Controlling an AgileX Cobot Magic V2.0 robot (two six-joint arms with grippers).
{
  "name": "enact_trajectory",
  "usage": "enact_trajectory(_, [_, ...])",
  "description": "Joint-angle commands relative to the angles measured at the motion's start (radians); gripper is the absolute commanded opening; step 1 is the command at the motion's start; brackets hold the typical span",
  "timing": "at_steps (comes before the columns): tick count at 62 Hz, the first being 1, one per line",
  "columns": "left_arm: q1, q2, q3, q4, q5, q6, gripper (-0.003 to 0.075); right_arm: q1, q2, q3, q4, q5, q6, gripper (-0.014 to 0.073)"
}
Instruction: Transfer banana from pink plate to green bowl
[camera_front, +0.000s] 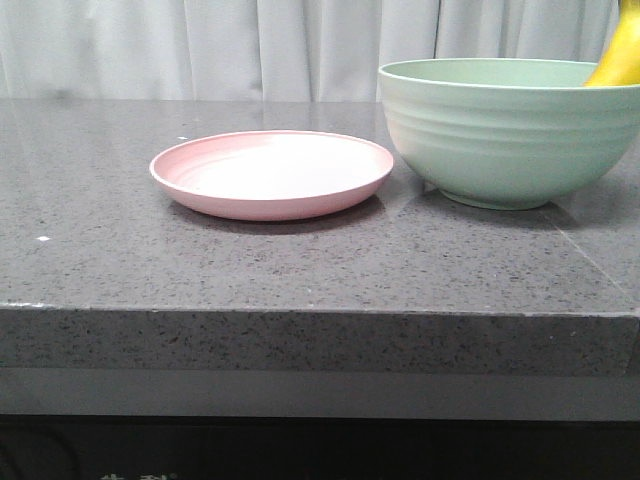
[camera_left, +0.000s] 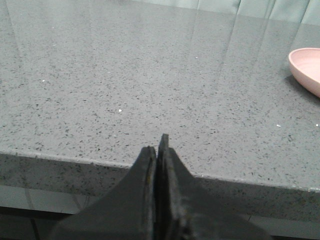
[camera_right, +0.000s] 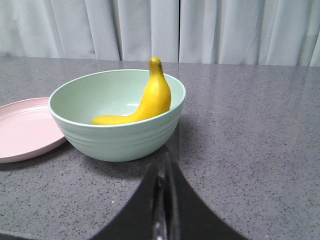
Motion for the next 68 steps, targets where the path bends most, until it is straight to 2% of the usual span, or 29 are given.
enact_trajectory(1, [0.001, -0.024, 0.006, -0.01, -0.081, -0.008, -0.0018, -0.005, 0.015, 0.004, -0.006, -0.137, -0.009, -0.0069])
enact_trajectory(12, [0.001, -0.024, 0.006, -0.01, -0.081, -0.008, -0.0018, -0.005, 0.015, 0.182, -0.061, -0.361, 0.058, -0.0069])
enact_trajectory(27, [0.001, -0.024, 0.006, -0.01, -0.081, -0.008, -0.0018, -0.005, 0.012, 0.365, -0.139, -0.486, 0.167, -0.0069])
enact_trajectory(36, [0.001, -0.024, 0.006, -0.01, -0.081, -0.008, -0.0018, -0.005, -0.067, 0.365, -0.158, -0.421, 0.167, -0.0069])
enact_trajectory(68, [0.001, -0.022, 0.006, -0.01, -0.08, -0.008, -0.0018, -0.005, -0.062, 0.365, -0.16, -0.418, 0.167, -0.0069])
